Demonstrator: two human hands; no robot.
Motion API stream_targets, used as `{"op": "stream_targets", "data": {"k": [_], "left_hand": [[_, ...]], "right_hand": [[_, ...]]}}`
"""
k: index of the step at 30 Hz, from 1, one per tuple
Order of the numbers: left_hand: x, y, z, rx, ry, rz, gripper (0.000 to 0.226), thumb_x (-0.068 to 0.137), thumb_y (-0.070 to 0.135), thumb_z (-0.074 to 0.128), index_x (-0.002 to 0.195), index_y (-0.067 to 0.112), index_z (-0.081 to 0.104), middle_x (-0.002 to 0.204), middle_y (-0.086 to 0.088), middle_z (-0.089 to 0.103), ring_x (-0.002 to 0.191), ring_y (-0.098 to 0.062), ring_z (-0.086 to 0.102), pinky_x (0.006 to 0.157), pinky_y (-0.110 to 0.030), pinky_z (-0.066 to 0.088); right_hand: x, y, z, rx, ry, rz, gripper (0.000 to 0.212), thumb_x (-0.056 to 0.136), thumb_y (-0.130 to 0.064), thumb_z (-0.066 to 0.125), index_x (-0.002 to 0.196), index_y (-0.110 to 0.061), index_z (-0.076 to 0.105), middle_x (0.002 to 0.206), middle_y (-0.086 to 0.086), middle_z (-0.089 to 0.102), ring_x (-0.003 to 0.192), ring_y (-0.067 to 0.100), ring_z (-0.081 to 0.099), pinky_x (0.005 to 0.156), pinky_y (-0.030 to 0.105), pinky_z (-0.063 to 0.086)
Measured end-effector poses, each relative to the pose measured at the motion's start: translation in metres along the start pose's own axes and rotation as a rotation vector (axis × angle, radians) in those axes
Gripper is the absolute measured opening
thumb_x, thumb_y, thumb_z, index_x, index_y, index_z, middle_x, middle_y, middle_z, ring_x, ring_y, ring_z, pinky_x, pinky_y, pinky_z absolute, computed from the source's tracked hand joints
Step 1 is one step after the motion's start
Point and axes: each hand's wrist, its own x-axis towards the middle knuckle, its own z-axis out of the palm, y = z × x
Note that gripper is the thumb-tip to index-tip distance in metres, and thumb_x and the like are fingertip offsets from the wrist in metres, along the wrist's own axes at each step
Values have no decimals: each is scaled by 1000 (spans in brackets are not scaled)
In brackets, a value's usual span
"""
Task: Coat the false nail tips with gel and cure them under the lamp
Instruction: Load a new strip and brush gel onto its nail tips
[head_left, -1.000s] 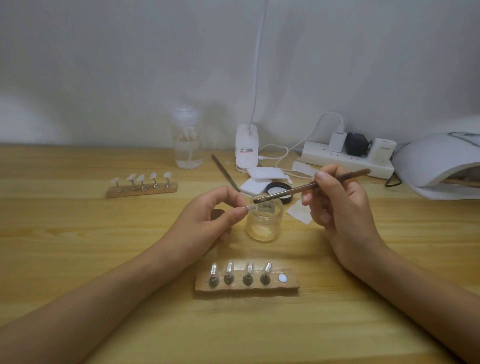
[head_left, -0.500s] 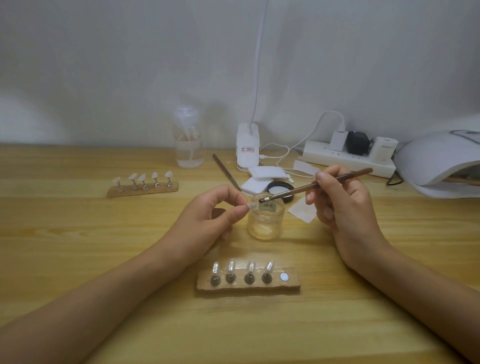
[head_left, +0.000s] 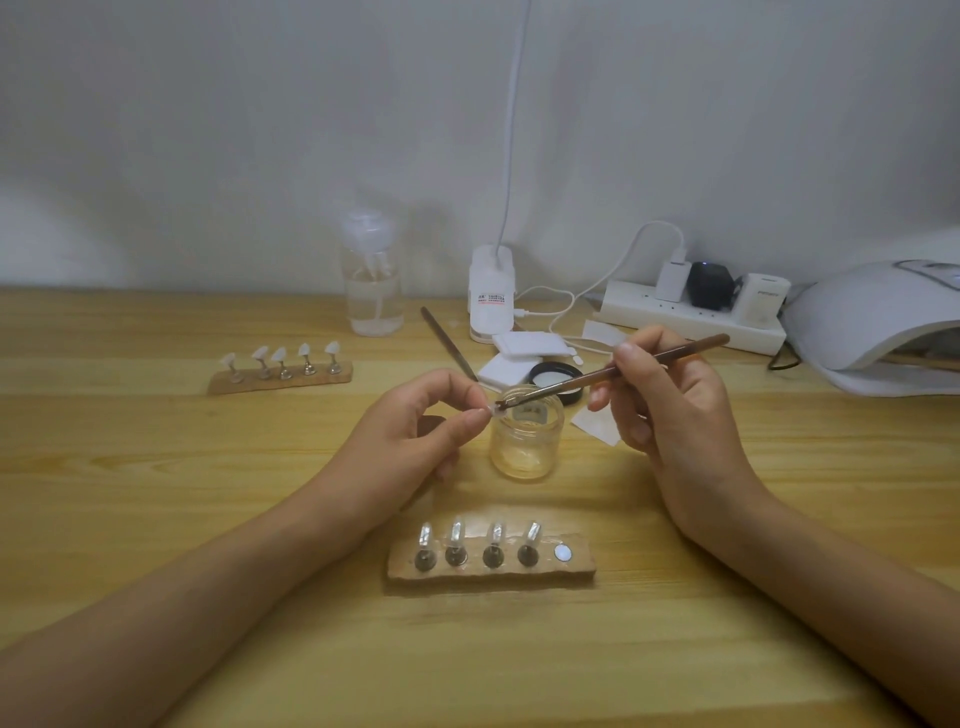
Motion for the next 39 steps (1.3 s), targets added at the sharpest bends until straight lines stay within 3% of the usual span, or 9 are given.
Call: {"op": "stream_targets", "data": {"k": [3, 8, 12, 17, 21, 26, 31, 35, 39], "left_hand": [[1, -1, 0, -2, 5, 9, 4, 94, 17, 60, 91, 14, 61, 60, 25, 59, 45, 2, 46, 44, -8, 34], [1, -3, -1, 6, 8, 4, 5, 94, 19, 60, 90, 19, 61, 59, 25, 59, 45, 2, 46, 41, -12, 34], [1, -4, -1, -1, 12, 1, 6, 94, 21, 61, 89, 22, 61, 60, 26, 58, 47, 2, 46, 42, -13, 33], [1, -4, -1, 2, 16, 1, 5, 95, 19, 60, 90, 19, 60, 59, 26, 58, 46, 2, 46, 42, -14, 34], [1, -3, 0, -13, 15, 10, 4, 95, 17, 60, 91, 16, 60, 58, 25, 58, 45, 2, 46, 44, -10, 35], [2, -4, 0, -21, 12, 10, 5, 95, 17, 60, 91, 15, 60, 60, 26, 58, 46, 1, 46, 45, -8, 35], [2, -4, 0, -20, 13, 10, 5, 95, 18, 60, 90, 16, 60, 59, 25, 58, 45, 2, 46, 45, -8, 35], [2, -4, -1, -18, 16, -1, 5, 94, 18, 61, 90, 17, 60, 62, 25, 58, 46, 1, 46, 45, -10, 36], [2, -3, -1, -19, 14, -7, 6, 96, 18, 60, 90, 16, 60, 58, 24, 57, 43, 1, 45, 42, -11, 34]], "right_hand": [[2, 1, -4, -16, 80, 25, 18, 100, -17, 51, 82, -17, 53, 61, 2, 63, 44, 7, 36, 42, 17, 26], [-1, 1, 1, 17, -30, -20, 15, 91, -30, 57, 81, -18, 54, 65, 4, 65, 44, 8, 35, 43, 20, 27], [3, 3, -4, 0, 74, 26, 20, 100, -17, 50, 81, -19, 53, 61, 1, 63, 43, 6, 33, 42, 18, 24], [0, 2, 0, 32, -34, -15, 15, 90, -31, 57, 80, -20, 54, 65, 4, 65, 44, 8, 35, 43, 20, 25], [3, 3, -4, 0, 60, 37, 20, 100, -18, 51, 80, -19, 54, 62, 1, 64, 43, 7, 34, 41, 17, 26], [0, 1, 1, 25, -53, -23, 15, 90, -32, 57, 81, -20, 55, 65, 3, 65, 43, 6, 37, 42, 17, 30], [2, 2, -5, 5, 68, 24, 22, 101, -17, 50, 80, -20, 54, 62, 2, 63, 43, 6, 35, 41, 16, 27], [1, 1, 1, 41, -22, -14, 15, 91, -30, 57, 80, -20, 53, 63, 3, 64, 45, 9, 36, 42, 19, 26], [4, 3, -3, -7, 65, 39, 21, 100, -18, 51, 79, -19, 54, 61, 2, 63, 43, 7, 35, 41, 17, 26]]}}
